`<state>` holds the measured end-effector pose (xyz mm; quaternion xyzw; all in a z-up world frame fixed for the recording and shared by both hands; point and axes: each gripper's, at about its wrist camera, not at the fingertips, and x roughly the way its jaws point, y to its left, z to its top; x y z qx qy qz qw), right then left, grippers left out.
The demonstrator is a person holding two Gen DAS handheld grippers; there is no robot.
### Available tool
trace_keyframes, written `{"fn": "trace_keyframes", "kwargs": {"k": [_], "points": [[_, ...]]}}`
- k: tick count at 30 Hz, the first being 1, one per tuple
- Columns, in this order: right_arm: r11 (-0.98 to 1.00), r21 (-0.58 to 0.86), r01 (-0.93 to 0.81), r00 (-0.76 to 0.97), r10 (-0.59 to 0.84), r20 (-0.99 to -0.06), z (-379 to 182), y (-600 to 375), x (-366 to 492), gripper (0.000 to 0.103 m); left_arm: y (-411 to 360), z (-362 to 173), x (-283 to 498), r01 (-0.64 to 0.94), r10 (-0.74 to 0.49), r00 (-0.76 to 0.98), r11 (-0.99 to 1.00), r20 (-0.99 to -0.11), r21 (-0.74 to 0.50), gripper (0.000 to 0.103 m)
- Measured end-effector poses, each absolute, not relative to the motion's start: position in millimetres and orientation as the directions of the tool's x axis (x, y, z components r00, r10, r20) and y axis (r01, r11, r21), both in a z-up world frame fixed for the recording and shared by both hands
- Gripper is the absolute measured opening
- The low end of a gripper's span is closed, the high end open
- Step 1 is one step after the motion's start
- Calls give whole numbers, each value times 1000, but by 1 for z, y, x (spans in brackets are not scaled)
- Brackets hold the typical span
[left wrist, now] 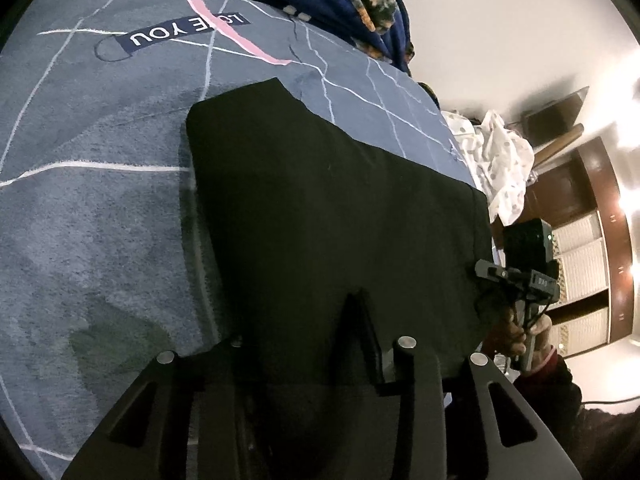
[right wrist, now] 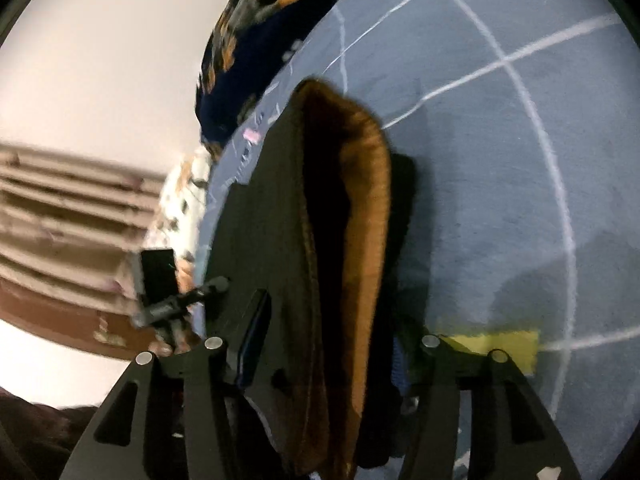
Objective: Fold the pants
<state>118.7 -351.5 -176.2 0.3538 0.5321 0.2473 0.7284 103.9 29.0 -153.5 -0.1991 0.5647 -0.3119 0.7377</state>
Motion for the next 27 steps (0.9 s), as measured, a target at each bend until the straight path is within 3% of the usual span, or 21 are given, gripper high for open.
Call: {"fn": "trace_keyframes", "kwargs": {"k": [5, 11, 14, 19, 27], "points": [[701, 713, -31, 287, 689, -665, -173, -345, 119, 35, 35, -154, 106, 231, -716, 129, 694, -686, -681, 39], [683, 730, -24, 268, 708, -654, -177, -350, 121, 35, 36, -157, 109, 254, -741, 93, 664, -665, -703, 39], [643, 766, 21, 280, 732, -622, -181, -355, 119, 34, 35, -158, 111, 249, -757, 77, 645, -649, -723, 46], [674, 738, 31, 316, 694, -647, -178, -350, 114, 31, 25, -151, 102, 304, -707, 136, 697, -694, -650, 47], [721, 691, 59, 346, 634, -691, -173, -343, 112, 31, 15, -147, 95, 330, -656, 203, 745, -727, -580, 33]]}}
